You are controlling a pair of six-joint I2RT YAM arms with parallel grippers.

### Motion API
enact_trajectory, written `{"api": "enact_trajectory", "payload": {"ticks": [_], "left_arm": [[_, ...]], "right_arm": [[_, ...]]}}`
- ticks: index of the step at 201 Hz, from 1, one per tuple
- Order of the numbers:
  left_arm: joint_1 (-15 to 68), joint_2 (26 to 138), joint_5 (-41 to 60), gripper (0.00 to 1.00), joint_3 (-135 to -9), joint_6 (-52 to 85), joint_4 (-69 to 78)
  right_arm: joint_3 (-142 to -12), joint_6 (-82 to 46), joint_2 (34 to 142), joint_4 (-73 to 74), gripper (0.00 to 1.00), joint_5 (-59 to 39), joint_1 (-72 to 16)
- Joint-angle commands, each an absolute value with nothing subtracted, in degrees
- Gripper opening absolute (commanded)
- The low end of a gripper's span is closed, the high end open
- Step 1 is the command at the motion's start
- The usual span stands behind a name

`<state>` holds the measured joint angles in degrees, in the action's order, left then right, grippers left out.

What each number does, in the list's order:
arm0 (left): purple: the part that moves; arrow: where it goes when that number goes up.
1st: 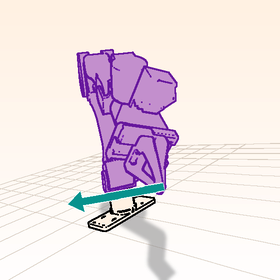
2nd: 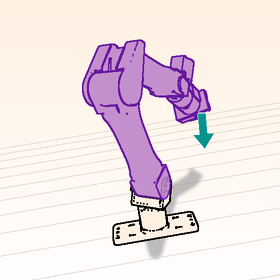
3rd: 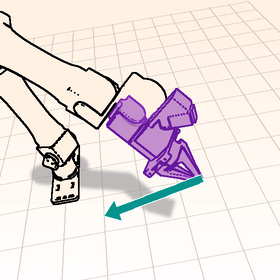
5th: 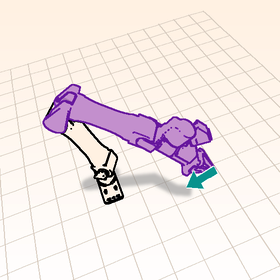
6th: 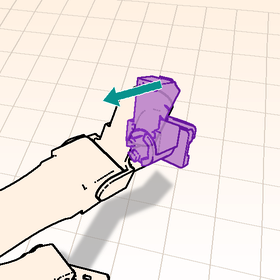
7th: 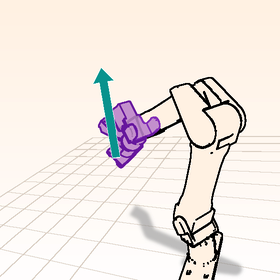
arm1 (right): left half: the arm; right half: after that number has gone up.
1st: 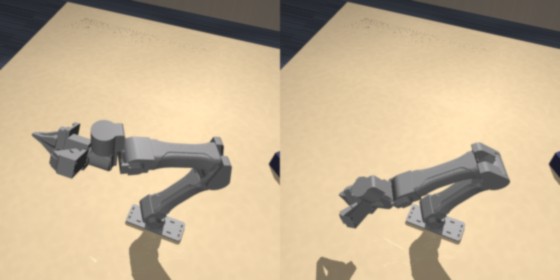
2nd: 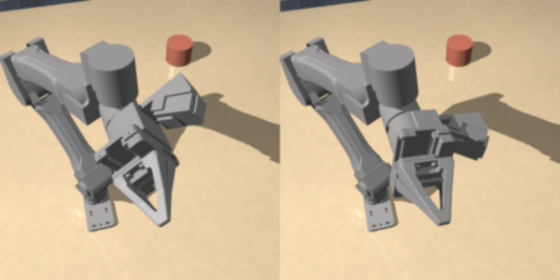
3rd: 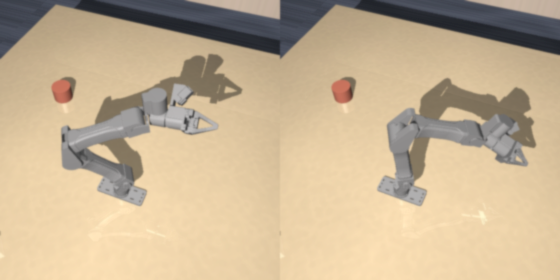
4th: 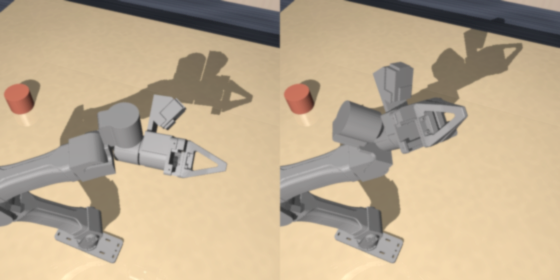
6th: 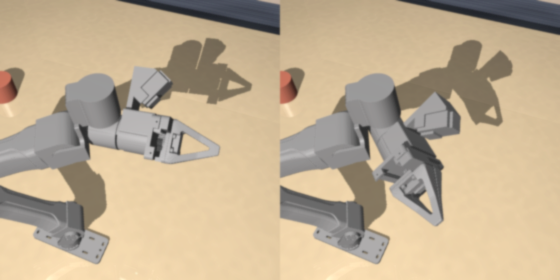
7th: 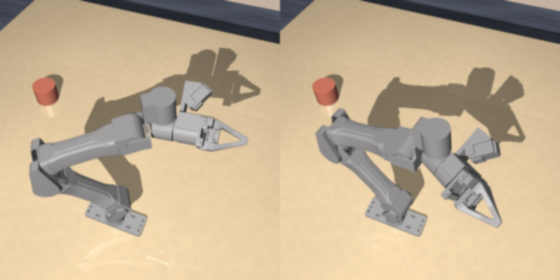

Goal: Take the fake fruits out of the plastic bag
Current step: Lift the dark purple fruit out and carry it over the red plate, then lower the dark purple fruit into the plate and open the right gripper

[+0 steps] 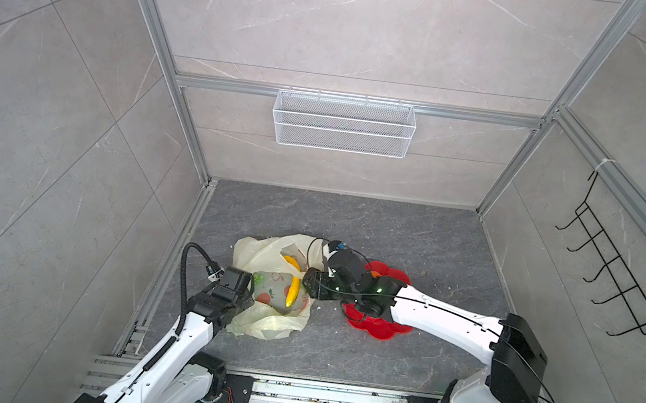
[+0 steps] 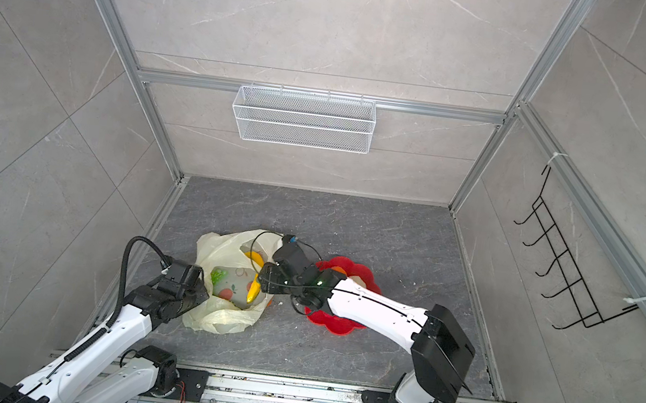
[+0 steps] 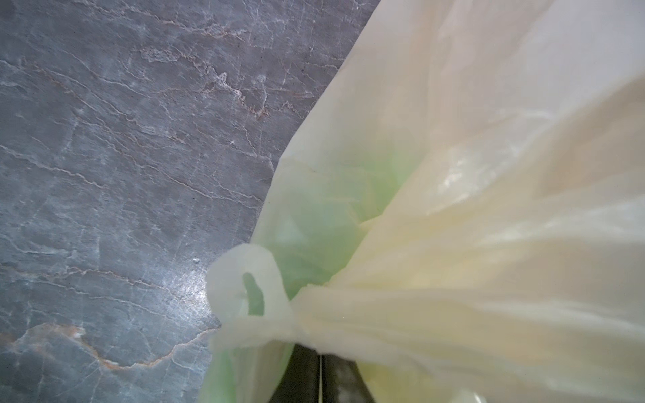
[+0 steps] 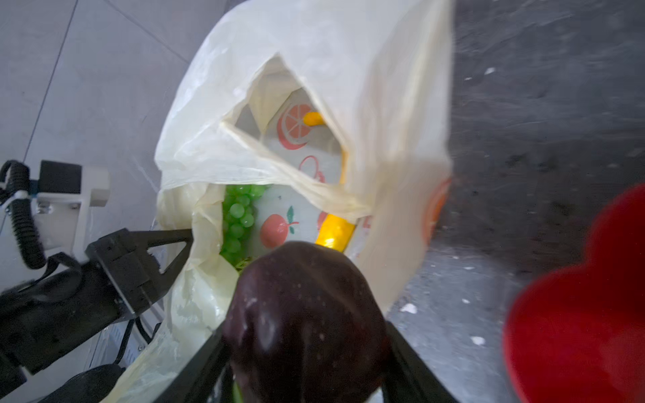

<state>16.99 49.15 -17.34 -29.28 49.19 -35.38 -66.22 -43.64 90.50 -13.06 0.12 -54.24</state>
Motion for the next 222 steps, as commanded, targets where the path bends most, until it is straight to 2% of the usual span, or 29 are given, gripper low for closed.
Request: {"api": "enact_trajectory", "payload": {"ticks": [1, 40, 101, 222], "left_arm": [[16.7, 49.6, -16.2, 0.08, -28.5, 47.8, -33.6], [16.7, 49.4, -16.2, 0.08, -28.1, 47.7, -33.4], [16.8, 49.2, -16.2, 0.08, -27.9, 47.7, -33.4], [16.7, 48.1, -16.4, 0.08, -27.4, 48.0, -34.2]], "right_arm": [[-63.0, -47.0, 86.7, -13.8, 0.61, -1.2, -50.6], [-58.6, -48.6, 83.1, -16.4, 0.61, -0.7, -45.8], [-55.7, -50.4, 82.1, -21.9, 0.61, 4.4, -43.9], [-62.6, -48.5, 91.3, -29.2, 0.63, 5.2, -42.2]]}}
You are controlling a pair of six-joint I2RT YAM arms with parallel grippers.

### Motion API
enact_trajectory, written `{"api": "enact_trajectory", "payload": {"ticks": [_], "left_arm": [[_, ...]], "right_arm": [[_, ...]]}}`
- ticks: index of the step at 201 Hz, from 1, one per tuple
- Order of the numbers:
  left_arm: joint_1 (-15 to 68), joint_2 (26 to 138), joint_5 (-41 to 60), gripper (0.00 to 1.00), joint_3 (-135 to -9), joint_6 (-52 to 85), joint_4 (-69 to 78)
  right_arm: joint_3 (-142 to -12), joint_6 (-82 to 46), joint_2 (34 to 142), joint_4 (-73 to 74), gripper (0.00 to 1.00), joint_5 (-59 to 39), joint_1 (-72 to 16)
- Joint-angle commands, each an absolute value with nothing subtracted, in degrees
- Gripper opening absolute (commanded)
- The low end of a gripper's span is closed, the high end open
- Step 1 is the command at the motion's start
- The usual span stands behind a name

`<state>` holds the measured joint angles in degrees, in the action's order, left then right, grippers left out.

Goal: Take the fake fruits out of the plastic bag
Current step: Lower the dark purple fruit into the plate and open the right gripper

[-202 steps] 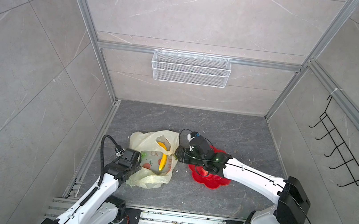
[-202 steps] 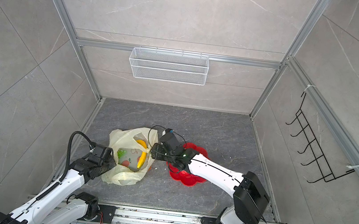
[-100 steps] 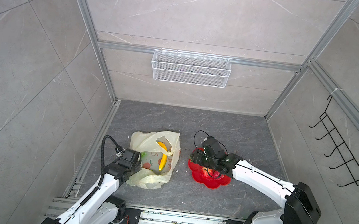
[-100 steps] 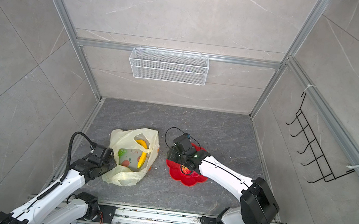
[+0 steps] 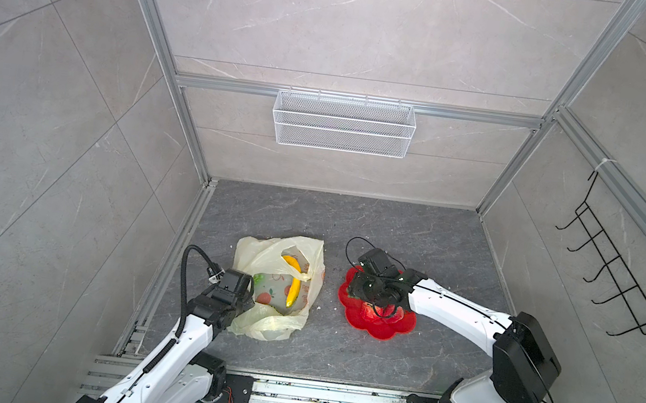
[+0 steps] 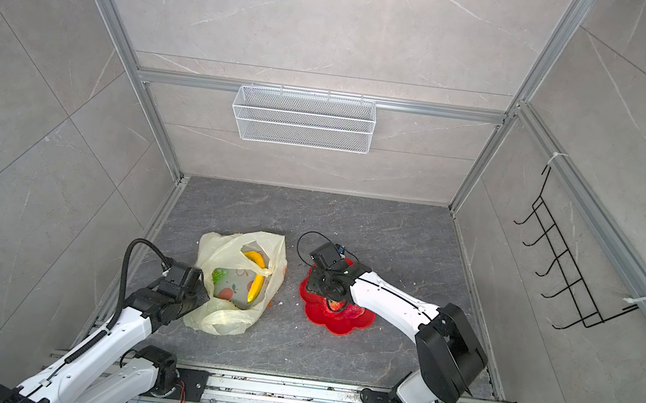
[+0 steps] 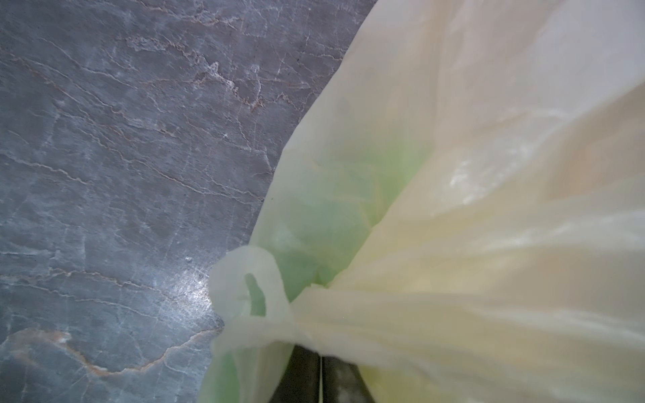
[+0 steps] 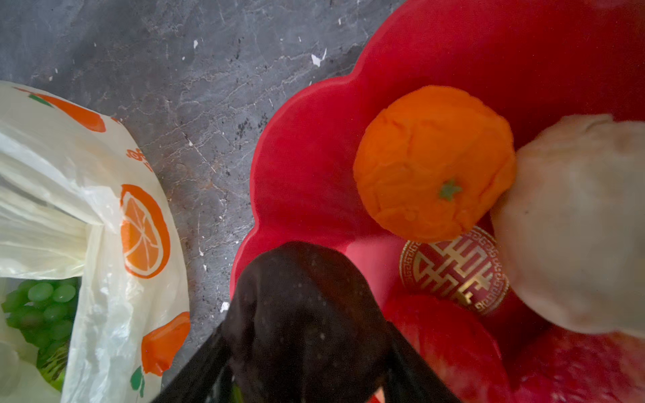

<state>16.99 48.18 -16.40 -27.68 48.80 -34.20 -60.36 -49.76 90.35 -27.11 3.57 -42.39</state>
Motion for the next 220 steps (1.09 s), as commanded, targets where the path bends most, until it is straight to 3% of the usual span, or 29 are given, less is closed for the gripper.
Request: {"api": "enact_trajectory", "payload": {"ticks": [1, 94, 220], "left_arm": [[16.8, 48.0, -16.4, 0.08, -27.4, 47.9, -34.2], [16.7, 48.0, -16.6, 0.08, -27.6, 47.8, -34.5], [16.7, 46.0, -16.8, 0.08, -28.8, 46.8, -35.8]], "right_arm": [[-62.6, -48.5, 91.4, -29.2, 0.63, 5.3, -42.2], [-66.7, -46.5, 96.9, -30.9, 0.66, 6.4, -42.2], [-66.0, -46.7, 95.7, -31.3, 0.71, 9.1, -42.2]]}}
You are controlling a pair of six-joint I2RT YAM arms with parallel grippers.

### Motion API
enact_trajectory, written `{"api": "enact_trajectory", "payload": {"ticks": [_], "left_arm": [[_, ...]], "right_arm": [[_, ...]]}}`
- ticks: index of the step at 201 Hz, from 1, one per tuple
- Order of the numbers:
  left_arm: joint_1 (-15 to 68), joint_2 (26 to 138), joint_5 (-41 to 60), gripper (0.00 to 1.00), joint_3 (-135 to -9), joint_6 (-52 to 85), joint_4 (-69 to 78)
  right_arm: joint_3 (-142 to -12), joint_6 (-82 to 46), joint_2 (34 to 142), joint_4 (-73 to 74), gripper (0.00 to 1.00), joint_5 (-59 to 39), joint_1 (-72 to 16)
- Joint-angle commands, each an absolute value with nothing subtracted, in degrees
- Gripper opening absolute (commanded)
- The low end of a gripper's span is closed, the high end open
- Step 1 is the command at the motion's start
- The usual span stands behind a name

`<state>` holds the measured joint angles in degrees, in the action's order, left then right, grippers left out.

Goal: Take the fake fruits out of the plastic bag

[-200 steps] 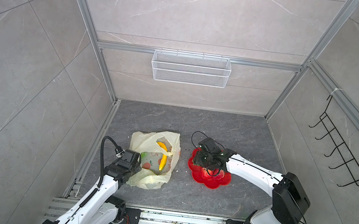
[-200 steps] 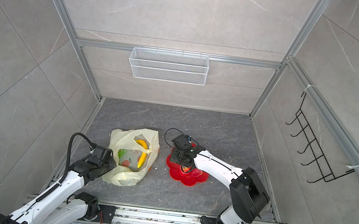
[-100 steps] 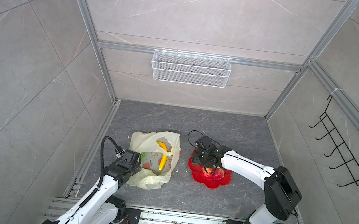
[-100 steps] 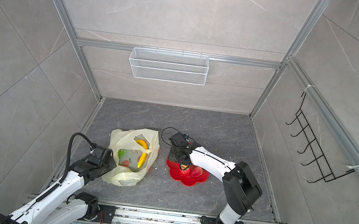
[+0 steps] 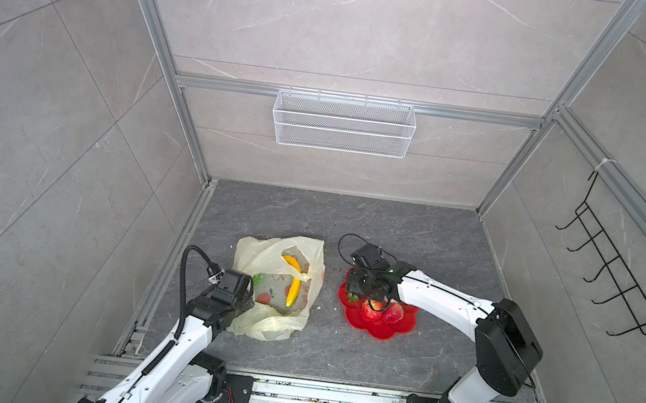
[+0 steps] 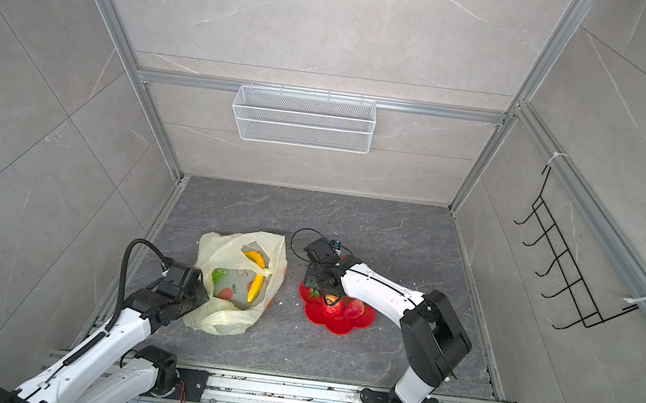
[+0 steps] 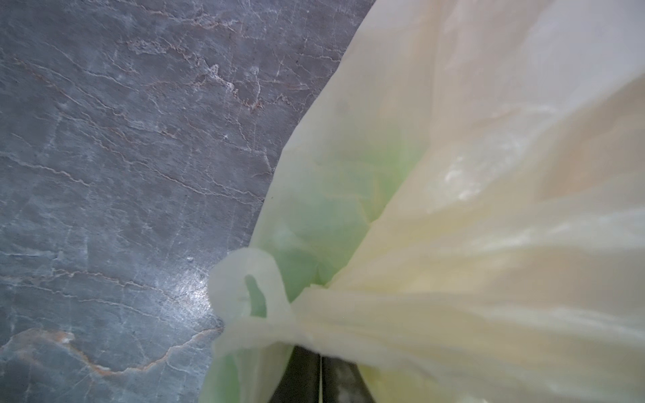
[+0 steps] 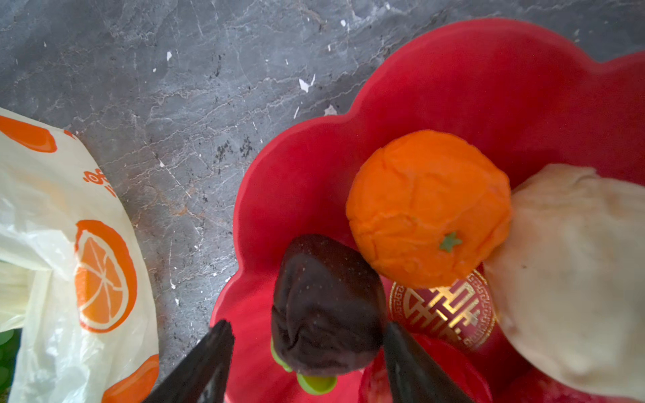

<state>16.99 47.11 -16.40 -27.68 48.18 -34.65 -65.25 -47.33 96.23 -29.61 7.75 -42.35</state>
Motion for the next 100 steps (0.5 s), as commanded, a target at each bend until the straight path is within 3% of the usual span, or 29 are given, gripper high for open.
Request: {"api": "enact_trajectory", "payload": {"ticks": [1, 72, 100], "left_arm": [[16.8, 46.0, -16.9, 0.08, -28.8, 46.8, -35.8], [16.7, 45.2, -15.8, 0.08, -28.1, 46.3, -35.5], [16.8, 47.3, -7.7, 0.07, -28.8, 40.9, -29.8]], "right_arm": [[-66.0, -46.7, 95.7, -31.2, 0.71, 9.1, -42.2], [-64.2, -44.0, 88.5, -30.9, 0.66, 12.1, -42.9], [-63.9, -40.6, 83.9, -28.0, 0.65, 14.3, -46.7]]}}
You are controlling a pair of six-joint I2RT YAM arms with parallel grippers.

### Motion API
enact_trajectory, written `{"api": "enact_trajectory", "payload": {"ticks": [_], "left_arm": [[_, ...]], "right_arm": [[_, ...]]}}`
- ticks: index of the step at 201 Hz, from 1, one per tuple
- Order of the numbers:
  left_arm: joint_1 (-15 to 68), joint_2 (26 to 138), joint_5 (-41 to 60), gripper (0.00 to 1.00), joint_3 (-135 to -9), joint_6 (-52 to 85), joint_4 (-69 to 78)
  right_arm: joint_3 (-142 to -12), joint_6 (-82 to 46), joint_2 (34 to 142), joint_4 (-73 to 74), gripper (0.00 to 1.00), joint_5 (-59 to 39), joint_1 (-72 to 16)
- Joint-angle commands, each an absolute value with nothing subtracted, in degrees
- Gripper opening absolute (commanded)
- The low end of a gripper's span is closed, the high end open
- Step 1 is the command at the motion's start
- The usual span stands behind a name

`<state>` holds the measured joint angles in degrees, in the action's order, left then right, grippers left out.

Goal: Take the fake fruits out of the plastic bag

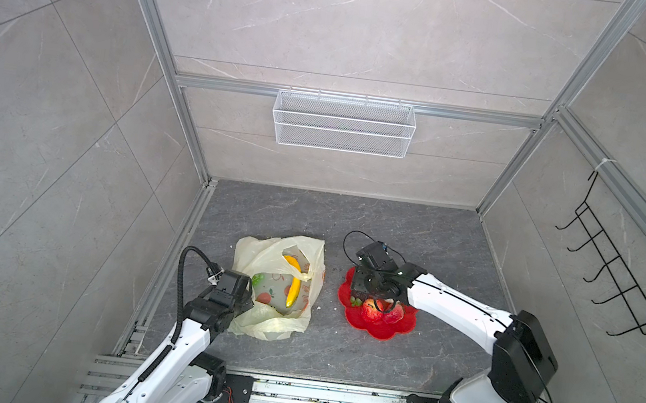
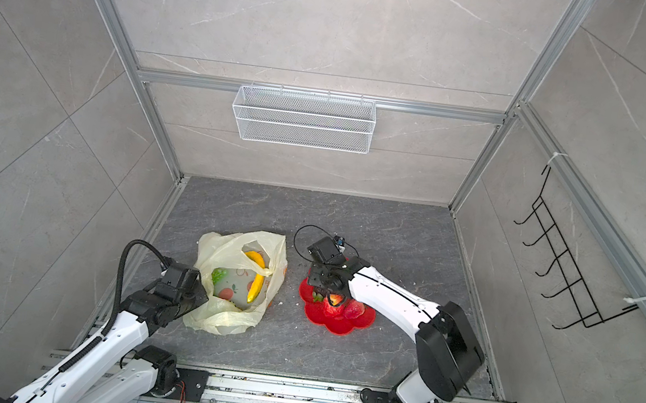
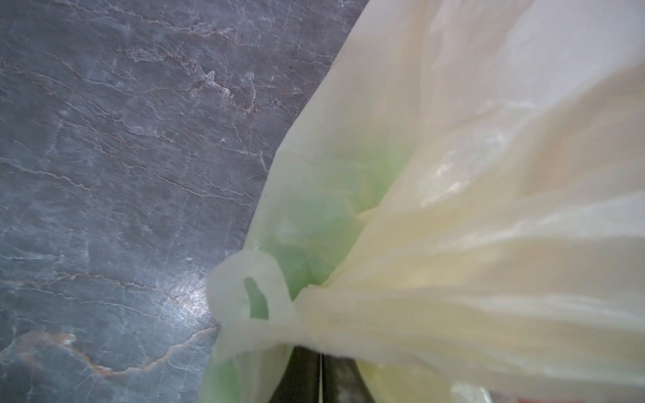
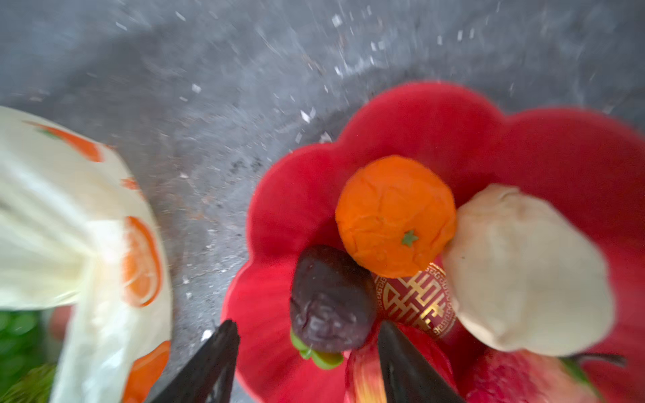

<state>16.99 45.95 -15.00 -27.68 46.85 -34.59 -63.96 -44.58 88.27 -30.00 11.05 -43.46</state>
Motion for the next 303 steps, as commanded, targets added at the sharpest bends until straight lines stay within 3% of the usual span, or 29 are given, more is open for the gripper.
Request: {"api": "enact_trajectory", "payload": {"ticks": [1, 17, 51, 97, 179, 258, 303], "left_arm": [[16.8, 47.4, -7.1, 0.07, -28.8, 40.8, -29.5], [19.8, 48.0, -5.2, 0.07, -30.4, 40.2, -28.6], [29.8, 47.9, -17.9, 0.07, -33.9, 42.7, -34.3], [30.1, 42.7, -18.7, 0.08, -29.4, 48.5, -37.1], [30.0, 36.8, -22.2, 0.14, -23.5, 61.0, -44.2], [30.0, 38.8, -16.7, 0.71, -30.3, 60.0, -43.7], [30.0, 42.7, -13.7, 0.83, -33.3, 59.6, -43.6]], "right_arm": [[-64.0, -40.5, 83.9, -28.0, 0.65, 14.5, -47.1], [-66.0, -37.7, 83.3, -27.1, 0.65, 16.6, -51.4], [-70.9, -33.8, 88.1, -22.9, 0.63, 13.5, -58.5], [-77.8, -32.9, 99.6, -21.2, 0.61, 6.9, -61.8], [-76.6, -31.9, 108.7, -19.0, 0.59, 7.0, -70.2], [-73.9, -33.6, 112.4, -13.1, 0.55, 7.5, -73.9], [-74.9, -33.0, 113.5, -12.5, 0.55, 8.3, -74.5]]}}
